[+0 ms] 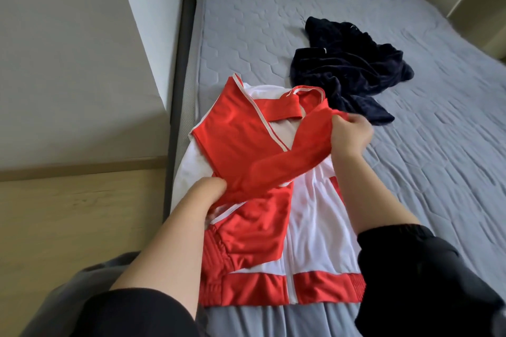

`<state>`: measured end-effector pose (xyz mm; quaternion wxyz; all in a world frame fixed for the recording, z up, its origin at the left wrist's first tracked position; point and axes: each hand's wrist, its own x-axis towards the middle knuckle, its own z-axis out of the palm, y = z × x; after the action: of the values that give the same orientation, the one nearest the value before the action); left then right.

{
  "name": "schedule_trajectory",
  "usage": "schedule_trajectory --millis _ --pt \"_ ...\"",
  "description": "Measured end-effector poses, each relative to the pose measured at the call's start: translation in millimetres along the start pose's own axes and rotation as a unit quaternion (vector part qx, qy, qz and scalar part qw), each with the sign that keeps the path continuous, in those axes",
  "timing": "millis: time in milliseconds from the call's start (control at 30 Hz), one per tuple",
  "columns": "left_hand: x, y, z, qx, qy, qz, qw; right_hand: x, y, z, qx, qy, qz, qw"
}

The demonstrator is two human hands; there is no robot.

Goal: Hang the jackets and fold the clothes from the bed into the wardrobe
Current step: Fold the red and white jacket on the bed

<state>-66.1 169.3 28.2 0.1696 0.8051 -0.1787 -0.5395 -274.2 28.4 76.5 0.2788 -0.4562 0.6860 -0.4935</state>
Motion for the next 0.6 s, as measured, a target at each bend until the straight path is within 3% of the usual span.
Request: schedule_trajectory --millis 67,133,167,200,233,300,367,433,500,600 --pt "2 -3 -1 0.241 0.106 0.022 0.965 -13 -20 17 0.013 -0.155 -0.075 0.985" --pt "3 -4 3 0.286 0.197 0.117 0.931 -32 -32 32 0.081 -0.391 -0.02 0.917" --pt "3 -3 7 0.278 0.234 0.197 0.91 -40 -30 39 0.085 -0.456 0.017 0.886" --pt "3 -3 11 0.271 0.239 0.277 0.89 -47 -25 44 0.068 -0.475 0.019 0.877" --pt "2 -3 17 0.273 0.215 0.34 0.874 -53 -17 48 0.038 -0.444 -0.013 0.895" --pt "0 -6 32 0.296 0.144 0.358 0.874 -59 -1 48 0.017 -0.324 -0.057 0.944" --pt "1 -14 40 0.34 0.124 0.31 0.879 -61 17 43 0.033 -0.258 0.0 0.966" --pt "4 -19 41 0.338 0.154 0.276 0.887 -60 36 33 0.043 -0.231 0.062 0.97" --pt "5 -17 36 0.274 0.169 0.26 0.911 -56 52 23 0.045 -0.222 0.105 0.968" --pt "2 -8 27 0.07 0.115 0.261 0.956 -51 66 13 0.049 -0.226 0.152 0.961"
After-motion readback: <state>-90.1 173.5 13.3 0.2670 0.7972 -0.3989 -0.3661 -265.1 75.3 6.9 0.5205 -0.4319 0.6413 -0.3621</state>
